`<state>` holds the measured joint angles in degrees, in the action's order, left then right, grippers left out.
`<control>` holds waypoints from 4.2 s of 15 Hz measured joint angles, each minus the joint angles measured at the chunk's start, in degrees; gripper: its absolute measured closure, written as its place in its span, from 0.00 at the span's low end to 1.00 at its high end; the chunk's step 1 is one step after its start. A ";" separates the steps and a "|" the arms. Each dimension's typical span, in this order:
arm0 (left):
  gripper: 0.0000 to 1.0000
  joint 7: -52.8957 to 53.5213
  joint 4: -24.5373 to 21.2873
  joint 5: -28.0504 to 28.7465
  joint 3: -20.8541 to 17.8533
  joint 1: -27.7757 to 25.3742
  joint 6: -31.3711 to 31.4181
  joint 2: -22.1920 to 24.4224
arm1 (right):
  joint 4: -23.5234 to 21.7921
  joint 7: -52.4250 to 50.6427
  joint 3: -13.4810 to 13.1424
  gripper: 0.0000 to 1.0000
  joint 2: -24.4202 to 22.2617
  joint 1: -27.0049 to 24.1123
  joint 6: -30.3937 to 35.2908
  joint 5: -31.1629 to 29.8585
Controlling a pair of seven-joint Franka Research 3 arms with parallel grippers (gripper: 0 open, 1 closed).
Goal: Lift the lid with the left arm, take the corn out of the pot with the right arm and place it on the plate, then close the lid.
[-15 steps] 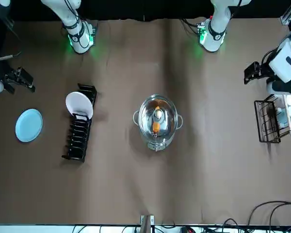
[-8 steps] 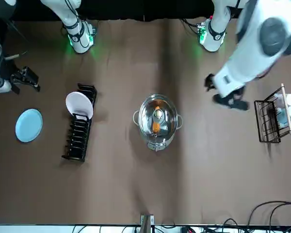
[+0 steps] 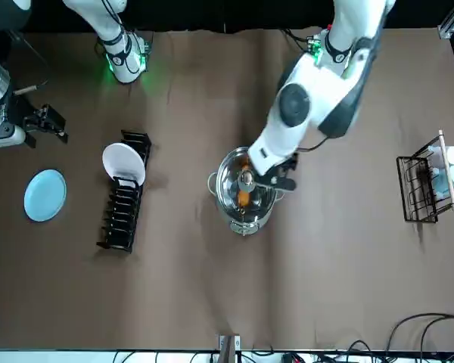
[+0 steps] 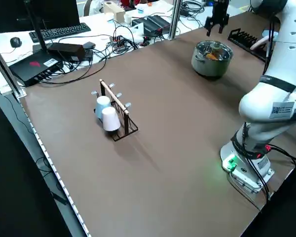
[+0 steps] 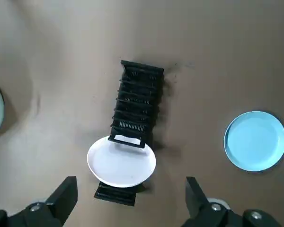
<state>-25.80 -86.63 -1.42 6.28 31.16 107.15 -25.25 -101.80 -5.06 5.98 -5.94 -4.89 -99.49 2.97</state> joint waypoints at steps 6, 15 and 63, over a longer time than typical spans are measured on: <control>0.00 -5.58 0.03 -1.31 0.02 2.84 9.80 -5.85 | 0.03 -0.09 -0.51 0.00 -0.01 -2.37 -0.33 0.00; 0.19 -8.36 0.04 -1.44 -0.62 4.91 12.42 -6.96 | -0.15 -0.09 -0.62 0.00 0.00 -3.91 -3.27 0.00; 0.49 29.59 0.73 1.98 -1.00 -32.16 -13.00 11.30 | 15.62 26.88 0.91 0.00 26.70 28.95 -11.13 5.01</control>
<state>3.79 -85.90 0.56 5.29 -1.01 94.14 -13.95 -86.18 21.82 6.89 20.75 24.06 -110.61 7.98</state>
